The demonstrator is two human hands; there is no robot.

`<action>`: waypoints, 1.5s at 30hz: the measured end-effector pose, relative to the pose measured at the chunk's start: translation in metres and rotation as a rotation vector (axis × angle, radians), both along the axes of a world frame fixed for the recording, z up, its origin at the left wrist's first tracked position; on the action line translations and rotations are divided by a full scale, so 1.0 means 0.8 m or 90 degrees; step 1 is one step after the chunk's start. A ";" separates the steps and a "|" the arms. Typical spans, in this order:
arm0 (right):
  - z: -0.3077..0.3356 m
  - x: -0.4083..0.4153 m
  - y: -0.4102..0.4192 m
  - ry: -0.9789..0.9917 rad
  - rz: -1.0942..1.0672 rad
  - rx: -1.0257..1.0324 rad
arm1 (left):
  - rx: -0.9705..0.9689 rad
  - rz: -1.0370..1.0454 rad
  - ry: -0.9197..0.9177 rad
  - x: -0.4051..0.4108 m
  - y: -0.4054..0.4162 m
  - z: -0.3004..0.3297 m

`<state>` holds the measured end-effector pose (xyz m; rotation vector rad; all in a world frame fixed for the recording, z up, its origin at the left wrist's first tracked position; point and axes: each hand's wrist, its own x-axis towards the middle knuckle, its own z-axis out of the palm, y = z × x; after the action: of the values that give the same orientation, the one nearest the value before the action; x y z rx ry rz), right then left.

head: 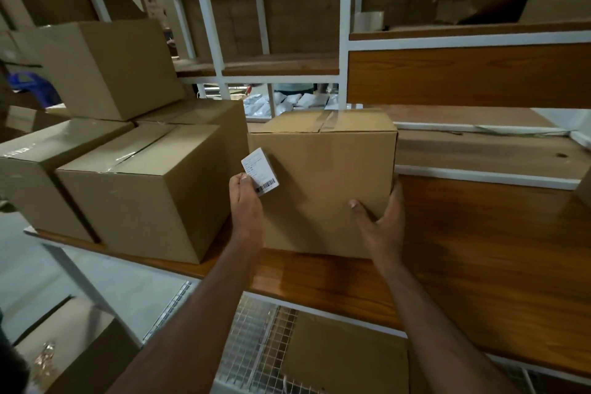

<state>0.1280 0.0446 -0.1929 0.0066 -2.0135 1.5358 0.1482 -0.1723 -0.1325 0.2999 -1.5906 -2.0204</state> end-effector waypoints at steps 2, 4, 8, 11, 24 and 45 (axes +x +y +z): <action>0.026 -0.009 -0.010 0.022 0.010 -0.005 | 0.001 0.002 0.021 -0.013 -0.010 0.022; 0.058 -0.020 -0.023 0.066 -0.001 -0.010 | 0.005 -0.002 0.047 -0.029 -0.020 0.054; 0.126 -0.048 -0.060 0.146 -0.021 -0.016 | 0.024 0.002 0.123 -0.062 -0.044 0.127; 0.168 -0.068 -0.088 0.179 -0.013 -0.015 | 0.010 -0.009 0.160 -0.081 -0.075 0.172; 0.261 -0.162 -0.289 0.218 0.007 0.020 | -0.009 -0.057 0.255 -0.161 -0.296 0.254; 0.232 -0.291 -0.532 0.160 0.067 0.055 | -0.026 -0.063 0.185 -0.271 -0.554 0.220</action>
<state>-0.1049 -0.3812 -0.0077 0.3282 -1.9011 1.4319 -0.0688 -0.6155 0.0438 -0.0875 -1.4848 -1.9959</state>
